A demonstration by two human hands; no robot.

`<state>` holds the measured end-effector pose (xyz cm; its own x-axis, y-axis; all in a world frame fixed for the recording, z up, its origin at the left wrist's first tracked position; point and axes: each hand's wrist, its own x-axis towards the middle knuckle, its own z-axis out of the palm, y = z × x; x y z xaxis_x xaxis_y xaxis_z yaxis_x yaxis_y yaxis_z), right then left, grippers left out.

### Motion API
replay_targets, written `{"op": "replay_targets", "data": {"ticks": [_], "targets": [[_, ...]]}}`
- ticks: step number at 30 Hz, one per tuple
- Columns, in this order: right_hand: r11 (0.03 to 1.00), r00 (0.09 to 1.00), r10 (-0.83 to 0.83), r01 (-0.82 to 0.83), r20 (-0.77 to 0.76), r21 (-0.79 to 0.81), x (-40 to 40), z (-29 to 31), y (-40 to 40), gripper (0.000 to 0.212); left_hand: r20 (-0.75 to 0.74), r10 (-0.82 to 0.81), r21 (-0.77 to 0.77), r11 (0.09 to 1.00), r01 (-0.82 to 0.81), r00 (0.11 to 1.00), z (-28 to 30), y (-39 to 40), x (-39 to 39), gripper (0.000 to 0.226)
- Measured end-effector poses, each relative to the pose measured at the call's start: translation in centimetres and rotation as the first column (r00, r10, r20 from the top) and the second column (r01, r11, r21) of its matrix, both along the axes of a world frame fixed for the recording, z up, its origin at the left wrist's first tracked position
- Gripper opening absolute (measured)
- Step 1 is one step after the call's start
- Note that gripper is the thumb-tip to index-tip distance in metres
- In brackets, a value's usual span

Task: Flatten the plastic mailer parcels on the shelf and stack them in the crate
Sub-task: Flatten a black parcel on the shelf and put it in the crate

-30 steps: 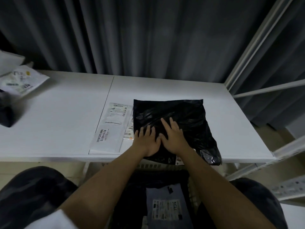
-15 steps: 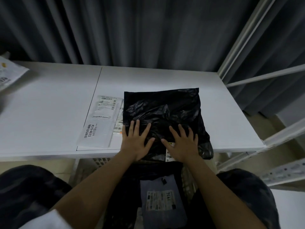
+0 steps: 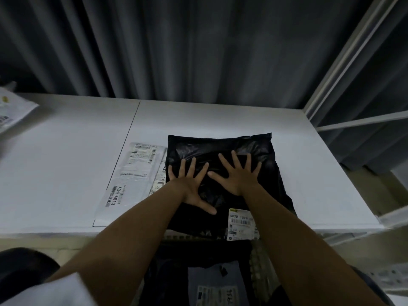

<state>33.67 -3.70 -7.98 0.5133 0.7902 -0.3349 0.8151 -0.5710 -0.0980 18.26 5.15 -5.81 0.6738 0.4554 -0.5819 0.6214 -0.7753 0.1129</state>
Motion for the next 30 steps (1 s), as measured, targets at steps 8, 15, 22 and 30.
{"op": "replay_targets", "data": {"ticks": [8, 15, 22, 30], "targets": [[0.977, 0.984, -0.177, 0.180, 0.029, -0.117, 4.8, 0.6, -2.5, 0.087, -0.017, 0.000, -0.014, 1.000, 0.000, 1.000, -0.4, 0.0, -0.1, 0.136], [0.994, 0.989, -0.078, 0.087, 0.122, -0.071, 4.0, 2.5, -4.7, 0.071, 0.002, 0.022, 0.001, 1.000, -0.022, 1.000, 0.1, -0.3, -0.2, 0.136], [0.990, 0.990, 0.141, -0.141, 0.004, 0.012, -2.9, 0.9, -10.1, 0.082, 0.078, -0.004, 0.167, 0.986, -0.009, 0.997, 0.4, -2.3, -1.4, 0.123], [0.977, 0.987, 0.130, -0.143, 0.090, 0.156, -5.3, 2.0, -10.1, 0.087, 0.387, 0.272, 0.119, 0.933, -0.340, 0.881, 0.7, -3.8, -4.2, 0.079]]}}
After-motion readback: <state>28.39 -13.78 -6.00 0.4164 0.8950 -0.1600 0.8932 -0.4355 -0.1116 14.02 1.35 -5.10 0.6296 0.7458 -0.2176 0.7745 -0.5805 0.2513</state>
